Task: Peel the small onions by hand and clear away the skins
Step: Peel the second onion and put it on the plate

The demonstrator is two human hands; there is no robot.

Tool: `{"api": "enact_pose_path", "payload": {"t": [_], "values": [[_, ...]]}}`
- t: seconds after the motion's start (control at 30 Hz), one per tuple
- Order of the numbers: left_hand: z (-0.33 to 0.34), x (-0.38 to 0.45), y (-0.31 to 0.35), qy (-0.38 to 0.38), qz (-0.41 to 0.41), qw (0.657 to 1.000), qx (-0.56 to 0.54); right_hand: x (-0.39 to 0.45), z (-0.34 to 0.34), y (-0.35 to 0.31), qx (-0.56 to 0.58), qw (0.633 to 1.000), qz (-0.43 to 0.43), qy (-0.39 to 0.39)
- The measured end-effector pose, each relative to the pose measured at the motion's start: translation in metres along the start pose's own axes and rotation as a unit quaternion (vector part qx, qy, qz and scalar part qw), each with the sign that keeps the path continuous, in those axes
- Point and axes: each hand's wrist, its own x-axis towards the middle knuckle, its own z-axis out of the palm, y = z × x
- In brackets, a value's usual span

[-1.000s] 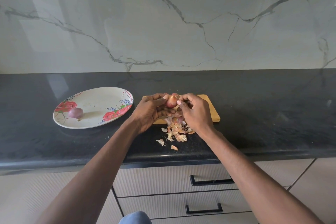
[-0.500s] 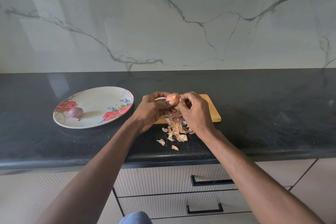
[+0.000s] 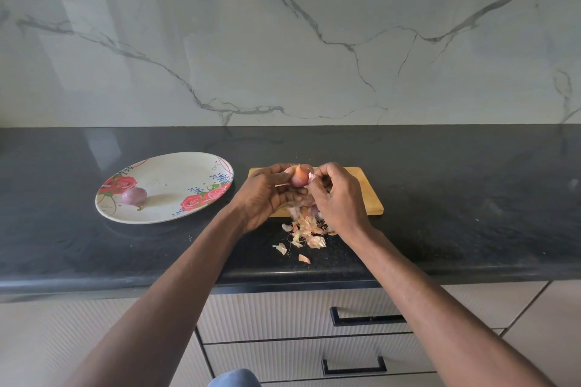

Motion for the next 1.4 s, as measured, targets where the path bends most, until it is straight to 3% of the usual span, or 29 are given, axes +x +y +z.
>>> {"api": "enact_pose_path", "payload": {"t": [0.47, 0.67, 0.93, 1.4], "values": [[-0.0032, 0.0016, 0.0012, 0.032, -0.01, 0.999, -0.016, 0.0012, -0.0029, 0.0008, -0.004, 0.998, 0.032, 0.046], [-0.0028, 0.001, 0.0015, 0.028, -0.015, 0.999, -0.02, 0.0006, -0.0026, 0.0014, -0.04, 0.999, 0.029, 0.014], [-0.0029, 0.0035, -0.0013, 0.037, 0.004, 0.999, 0.001, 0.0021, -0.0048, -0.0028, 0.038, 0.999, 0.022, -0.003], [-0.0042, 0.0017, -0.0032, 0.015, 0.019, 0.999, 0.03, 0.0012, -0.0057, -0.0027, 0.036, 0.999, 0.015, 0.016]]}}
